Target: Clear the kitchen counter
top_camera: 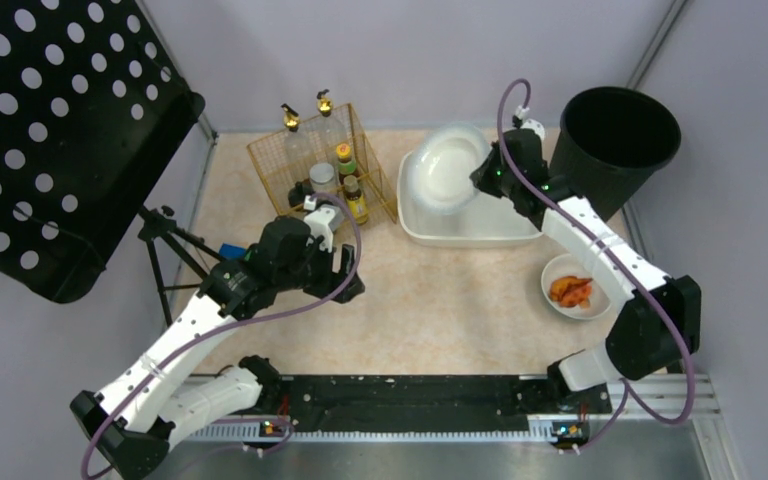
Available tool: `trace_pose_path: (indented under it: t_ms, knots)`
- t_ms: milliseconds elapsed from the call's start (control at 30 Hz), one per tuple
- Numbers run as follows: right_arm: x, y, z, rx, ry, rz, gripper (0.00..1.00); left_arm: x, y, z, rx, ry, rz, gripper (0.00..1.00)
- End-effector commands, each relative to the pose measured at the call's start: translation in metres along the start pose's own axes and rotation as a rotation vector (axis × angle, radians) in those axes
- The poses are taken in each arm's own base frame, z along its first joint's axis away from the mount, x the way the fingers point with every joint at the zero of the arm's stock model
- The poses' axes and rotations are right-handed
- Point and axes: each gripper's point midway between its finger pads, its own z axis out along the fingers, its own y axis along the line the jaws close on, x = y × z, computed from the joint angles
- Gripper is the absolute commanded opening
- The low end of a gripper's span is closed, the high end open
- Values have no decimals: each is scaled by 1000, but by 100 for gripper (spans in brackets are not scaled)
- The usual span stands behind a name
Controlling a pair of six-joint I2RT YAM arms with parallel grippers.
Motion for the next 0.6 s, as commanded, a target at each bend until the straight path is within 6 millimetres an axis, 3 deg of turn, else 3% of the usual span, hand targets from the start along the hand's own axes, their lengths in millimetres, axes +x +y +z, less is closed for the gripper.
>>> trace_pose_path:
  t_ms: [0,333,567]
  knots:
    - [-49,2,-5,-7,-255,177,0,-8,-4,-6,7,-32,0,79]
    - [10,-31,51,54,-160,274,0,-3,0,-8,-14,-10,-8,79]
    - [35,-63,81,74,-121,355,0,-5,0,-11,-22,-14,-13,79]
